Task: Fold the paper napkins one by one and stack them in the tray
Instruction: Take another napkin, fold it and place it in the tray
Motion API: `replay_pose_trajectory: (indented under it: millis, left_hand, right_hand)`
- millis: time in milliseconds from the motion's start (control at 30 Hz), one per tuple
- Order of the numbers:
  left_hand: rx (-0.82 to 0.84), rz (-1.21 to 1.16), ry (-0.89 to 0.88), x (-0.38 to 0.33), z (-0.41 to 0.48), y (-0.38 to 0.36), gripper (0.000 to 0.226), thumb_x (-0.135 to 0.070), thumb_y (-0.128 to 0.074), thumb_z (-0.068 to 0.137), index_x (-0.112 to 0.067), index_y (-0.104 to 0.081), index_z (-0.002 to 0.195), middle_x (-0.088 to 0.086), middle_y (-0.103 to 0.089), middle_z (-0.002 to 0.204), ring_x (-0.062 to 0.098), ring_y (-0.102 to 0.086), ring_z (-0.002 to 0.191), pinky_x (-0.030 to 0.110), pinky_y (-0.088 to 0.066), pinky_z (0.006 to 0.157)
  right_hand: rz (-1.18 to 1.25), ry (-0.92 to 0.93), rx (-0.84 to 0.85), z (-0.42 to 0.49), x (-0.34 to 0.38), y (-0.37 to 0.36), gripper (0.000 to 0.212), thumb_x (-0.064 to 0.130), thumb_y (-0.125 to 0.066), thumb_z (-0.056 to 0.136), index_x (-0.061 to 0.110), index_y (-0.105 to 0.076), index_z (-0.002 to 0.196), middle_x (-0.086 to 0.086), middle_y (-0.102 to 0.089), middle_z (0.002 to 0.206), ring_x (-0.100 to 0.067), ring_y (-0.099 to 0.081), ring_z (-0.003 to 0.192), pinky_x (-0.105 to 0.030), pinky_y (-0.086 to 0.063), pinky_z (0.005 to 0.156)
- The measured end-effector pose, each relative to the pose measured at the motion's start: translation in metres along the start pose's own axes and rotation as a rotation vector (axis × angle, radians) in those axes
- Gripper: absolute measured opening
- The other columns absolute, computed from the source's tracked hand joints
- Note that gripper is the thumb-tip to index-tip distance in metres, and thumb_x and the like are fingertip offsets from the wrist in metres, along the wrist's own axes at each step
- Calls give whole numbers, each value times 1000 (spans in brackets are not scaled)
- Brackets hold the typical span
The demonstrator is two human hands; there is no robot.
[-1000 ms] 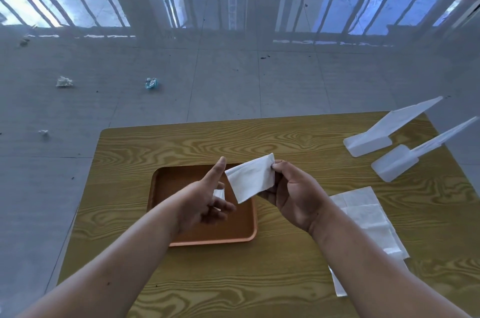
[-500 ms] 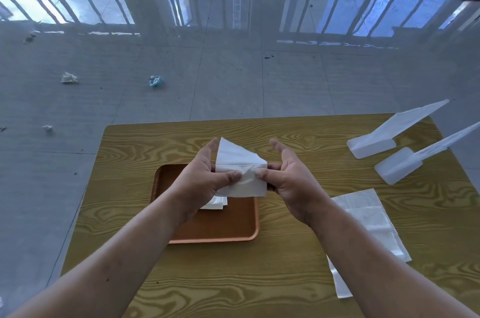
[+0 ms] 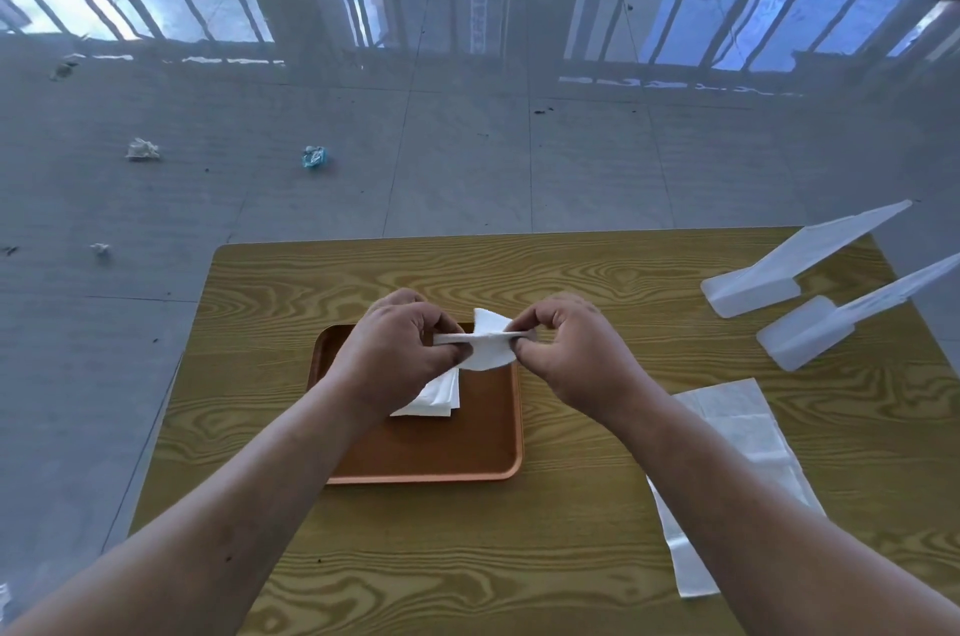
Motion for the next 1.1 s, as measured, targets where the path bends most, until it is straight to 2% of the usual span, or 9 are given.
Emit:
replay_pose_trajectory:
  millis: [100, 200, 333, 467, 600, 733, 833, 967, 1100]
  left_hand:
    - [32, -210, 37, 5, 0, 1, 11, -37, -86, 79, -33, -76, 84, -22, -67, 114, 1, -60, 111, 32, -52, 90]
    - [174, -645, 198, 15, -5, -12, 27, -29, -86, 76, -20, -79, 100, 8, -79, 109, 33, -74, 102, 51, -60, 90]
    - [152, -876, 274, 20, -8, -14, 34, -23, -90, 75, -12, -78, 105, 16, -80, 106, 33, -77, 97, 41, -62, 75]
    - [154, -1075, 304, 25, -12, -18, 26, -15, -80, 89, -7, -77, 113, 18, -78, 115, 33, -76, 104, 39, -63, 78]
    - [159, -985, 366, 40, -17, -24, 15, -17, -70, 99, -12, -78, 110, 19, -79, 109, 36, -76, 93, 45, -64, 73]
    - [133, -901, 409, 61, -18, -18, 19, -14, -60, 101, -19, -78, 106, 10, -72, 86, 22, -63, 68, 31, -51, 49]
    - [165, -935, 428, 70, -19, -18, 34, -28, -53, 88, -15, -81, 102, 9, -77, 101, 18, -70, 84, 34, -57, 61]
    - [188, -1001, 489, 87, -18, -24, 50, -48, -46, 99, -13, -81, 108, 11, -79, 108, 17, -73, 87, 35, -58, 65]
    - [60, -671, 428, 118, -15, -22, 18, -13, -74, 89, -27, -77, 99, 5, -73, 90, 10, -70, 71, 24, -55, 58]
  right_hand:
    - [112, -19, 38, 6, 0, -2, 15, 18, -74, 86, 32, -72, 82, 16, -66, 110, -5, -55, 112, -20, -39, 98]
    - [617, -139, 152, 8, -4, -13, 12, 4, -68, 94, 14, -72, 90, 3, -72, 89, -13, -65, 87, -34, -51, 86]
    - [935, -312, 168, 6, -14, -31, 7, 10, -65, 97, 9, -68, 104, -11, -74, 96, -26, -69, 87, -42, -57, 80]
    - [936, -444, 271, -3, -21, -60, 22, 15, -66, 99, 3, -69, 117, -15, -77, 104, -28, -75, 87, -42, -62, 72]
    - [930, -483, 269, -1, -24, -73, 21, 16, -60, 103, 10, -71, 120, -15, -78, 114, -30, -75, 97, -42, -63, 71]
    - [955, -461, 254, 5, -17, -79, 23, 10, -52, 105, 15, -74, 106, -9, -76, 91, -20, -69, 72, -32, -54, 55]
    - [985, -461, 234, 9, -19, -84, 35, 7, -44, 99, 12, -77, 90, -10, -70, 86, -20, -63, 64, -33, -51, 55]
    - [934, -456, 271, 12, -26, -102, 17, 20, -61, 95, 11, -73, 101, -10, -66, 90, -18, -63, 67, -32, -52, 56]
    - [581, -423, 231, 19, -41, -122, 38, -5, -60, 88, 21, -66, 114, -10, -64, 93, -11, -66, 66, -27, -53, 51]
Point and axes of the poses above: each hand's wrist, its own z-axis towards the middle knuckle, its own y-axis out of the back of the hand, x = y × z, the point moved 10 cm from there along z, towards the middle knuckle
